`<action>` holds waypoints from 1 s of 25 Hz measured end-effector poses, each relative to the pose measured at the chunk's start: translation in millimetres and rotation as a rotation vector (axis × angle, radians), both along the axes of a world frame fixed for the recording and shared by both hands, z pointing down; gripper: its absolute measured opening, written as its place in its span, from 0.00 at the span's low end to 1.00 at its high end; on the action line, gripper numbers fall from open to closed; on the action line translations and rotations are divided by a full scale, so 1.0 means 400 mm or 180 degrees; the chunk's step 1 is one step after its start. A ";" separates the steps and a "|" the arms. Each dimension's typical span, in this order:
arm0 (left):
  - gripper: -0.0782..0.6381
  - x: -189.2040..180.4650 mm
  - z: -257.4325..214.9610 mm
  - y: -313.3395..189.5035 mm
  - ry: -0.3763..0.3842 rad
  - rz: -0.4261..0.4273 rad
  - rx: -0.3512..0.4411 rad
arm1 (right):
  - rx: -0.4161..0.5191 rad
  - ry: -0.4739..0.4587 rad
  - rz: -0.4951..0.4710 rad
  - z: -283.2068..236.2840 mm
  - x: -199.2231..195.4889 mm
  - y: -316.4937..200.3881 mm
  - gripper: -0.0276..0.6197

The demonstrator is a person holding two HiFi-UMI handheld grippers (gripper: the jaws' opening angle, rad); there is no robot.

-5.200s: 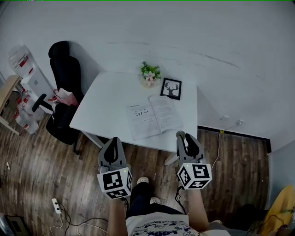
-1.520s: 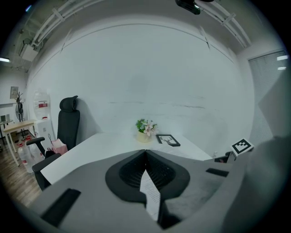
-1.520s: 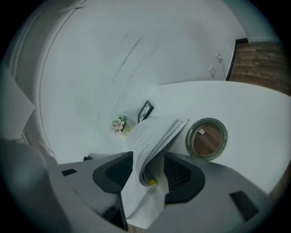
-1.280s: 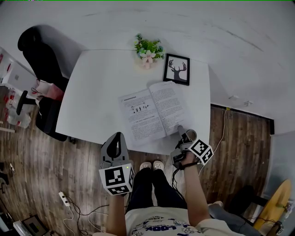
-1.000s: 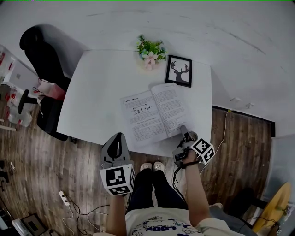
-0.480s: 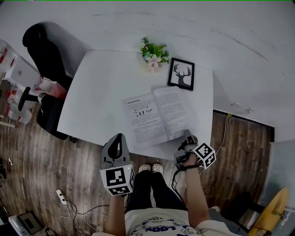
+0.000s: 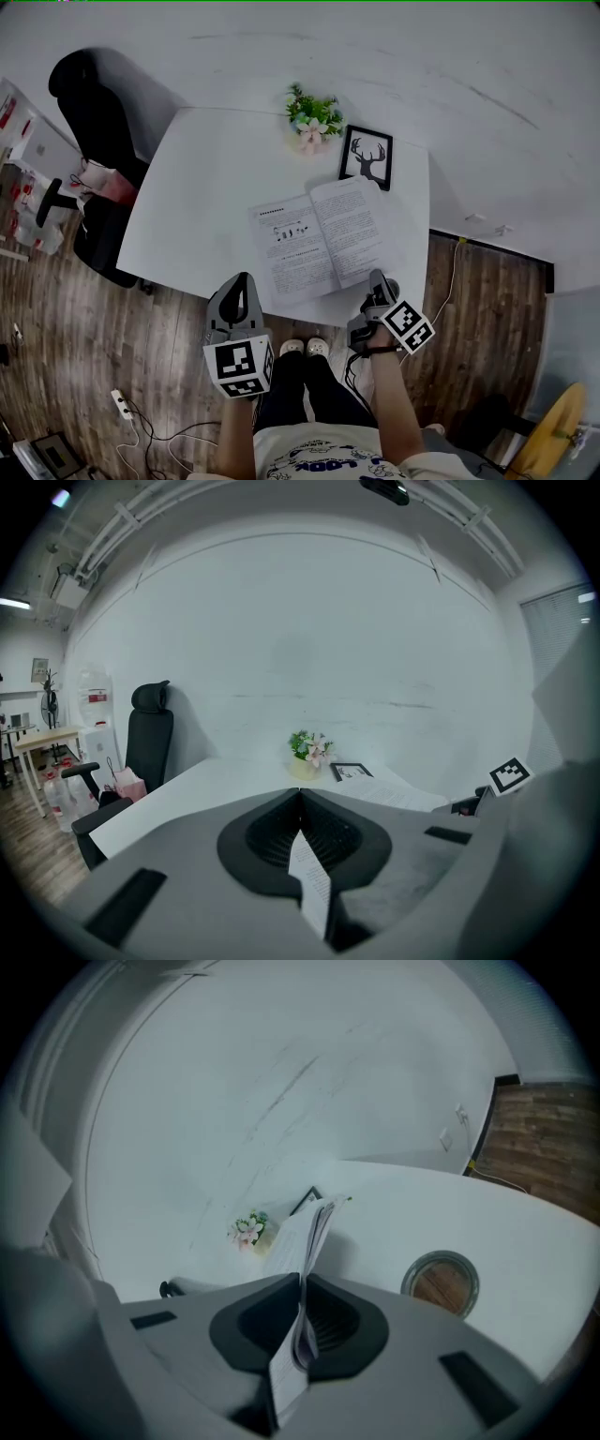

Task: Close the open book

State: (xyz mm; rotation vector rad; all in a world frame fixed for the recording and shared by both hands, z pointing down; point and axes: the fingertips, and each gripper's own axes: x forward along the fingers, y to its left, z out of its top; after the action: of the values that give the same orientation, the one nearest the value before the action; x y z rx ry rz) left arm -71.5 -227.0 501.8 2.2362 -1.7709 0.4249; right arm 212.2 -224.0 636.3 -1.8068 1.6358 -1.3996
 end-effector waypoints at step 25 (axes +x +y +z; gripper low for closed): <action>0.14 -0.092 -0.038 0.061 0.0057 -0.0223 0.0103 | 0.0405 0.1728 -0.1454 -0.080 -0.252 0.039 0.10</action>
State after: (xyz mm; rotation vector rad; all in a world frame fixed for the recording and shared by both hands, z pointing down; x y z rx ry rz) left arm -108.1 -202.8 486.6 2.1848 -1.8534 0.3630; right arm 111.4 -208.6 604.4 -1.9238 2.4754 -0.9606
